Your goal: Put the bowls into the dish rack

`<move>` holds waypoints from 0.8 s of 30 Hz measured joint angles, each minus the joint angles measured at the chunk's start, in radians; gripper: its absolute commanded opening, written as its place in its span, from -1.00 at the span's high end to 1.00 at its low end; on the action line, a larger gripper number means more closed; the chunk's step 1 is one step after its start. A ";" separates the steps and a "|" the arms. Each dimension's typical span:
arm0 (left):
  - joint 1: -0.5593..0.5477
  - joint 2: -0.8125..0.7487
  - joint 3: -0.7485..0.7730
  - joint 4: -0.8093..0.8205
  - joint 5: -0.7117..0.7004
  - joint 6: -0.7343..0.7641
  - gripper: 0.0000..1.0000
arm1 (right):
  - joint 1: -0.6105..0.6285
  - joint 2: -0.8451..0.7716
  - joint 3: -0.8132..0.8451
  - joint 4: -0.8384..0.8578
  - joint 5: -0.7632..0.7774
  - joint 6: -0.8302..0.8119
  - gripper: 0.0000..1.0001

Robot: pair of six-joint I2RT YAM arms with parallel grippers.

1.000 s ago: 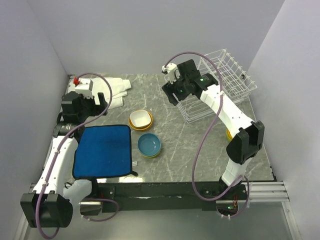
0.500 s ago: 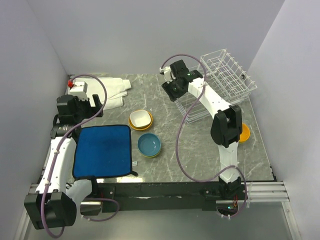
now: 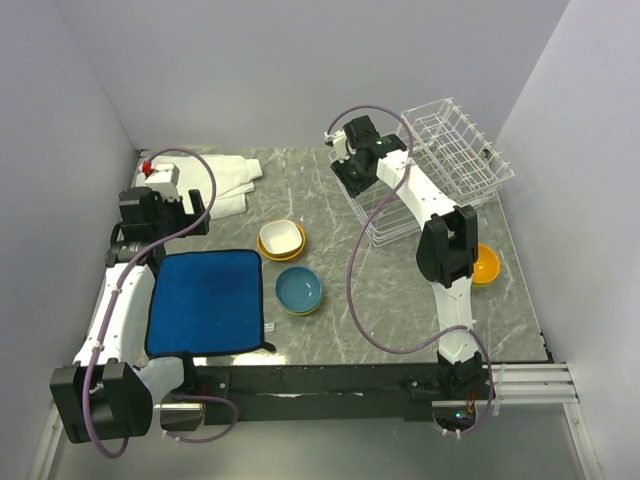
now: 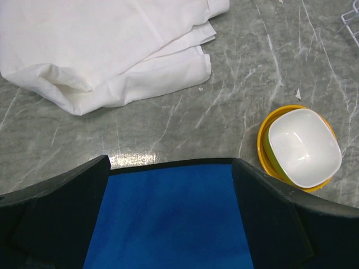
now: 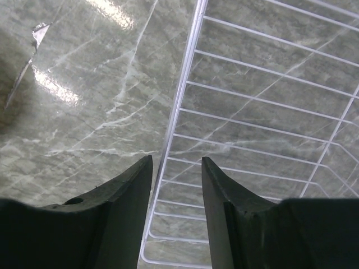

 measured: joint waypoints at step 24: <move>0.001 -0.014 -0.022 0.015 0.018 -0.006 -0.94 | 0.010 -0.037 -0.093 -0.010 -0.015 -0.056 1.00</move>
